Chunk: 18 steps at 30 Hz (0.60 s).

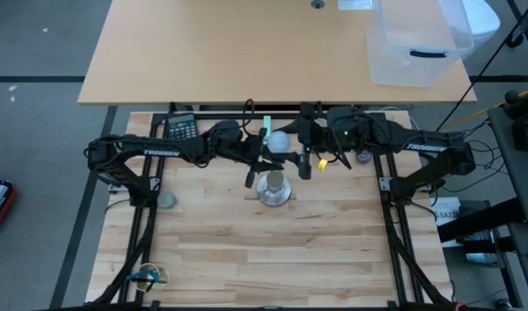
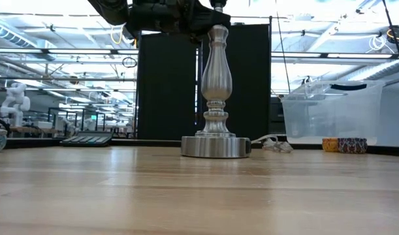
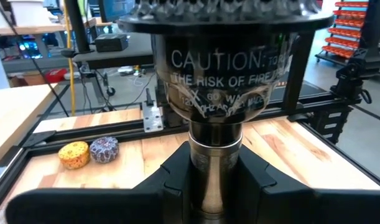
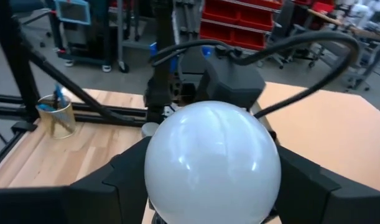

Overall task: Screw lightbulb
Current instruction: Remove the white lightbulb from the desk lamp

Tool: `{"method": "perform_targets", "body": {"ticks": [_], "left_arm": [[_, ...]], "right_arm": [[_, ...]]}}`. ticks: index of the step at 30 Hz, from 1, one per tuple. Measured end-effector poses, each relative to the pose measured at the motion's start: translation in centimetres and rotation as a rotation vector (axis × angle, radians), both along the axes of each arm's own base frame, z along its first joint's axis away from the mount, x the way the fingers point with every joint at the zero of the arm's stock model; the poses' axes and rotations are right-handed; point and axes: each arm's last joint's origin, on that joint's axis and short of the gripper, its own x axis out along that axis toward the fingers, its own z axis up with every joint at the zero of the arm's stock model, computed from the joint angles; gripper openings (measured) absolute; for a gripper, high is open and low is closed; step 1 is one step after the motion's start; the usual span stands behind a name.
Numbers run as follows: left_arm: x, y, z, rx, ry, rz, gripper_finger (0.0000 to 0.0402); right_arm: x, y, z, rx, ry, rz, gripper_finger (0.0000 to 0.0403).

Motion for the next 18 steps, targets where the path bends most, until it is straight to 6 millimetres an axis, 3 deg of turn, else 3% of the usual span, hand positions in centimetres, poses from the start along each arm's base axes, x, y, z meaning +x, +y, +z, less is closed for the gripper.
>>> {"method": "perform_targets", "body": {"ticks": [18], "left_arm": [[-0.1,-0.1,0.3,-0.01,-0.034,-0.123,0.0073]], "right_arm": [[-0.4,-2.7,-0.1,-0.024,-0.003,0.281,0.0253]]}}
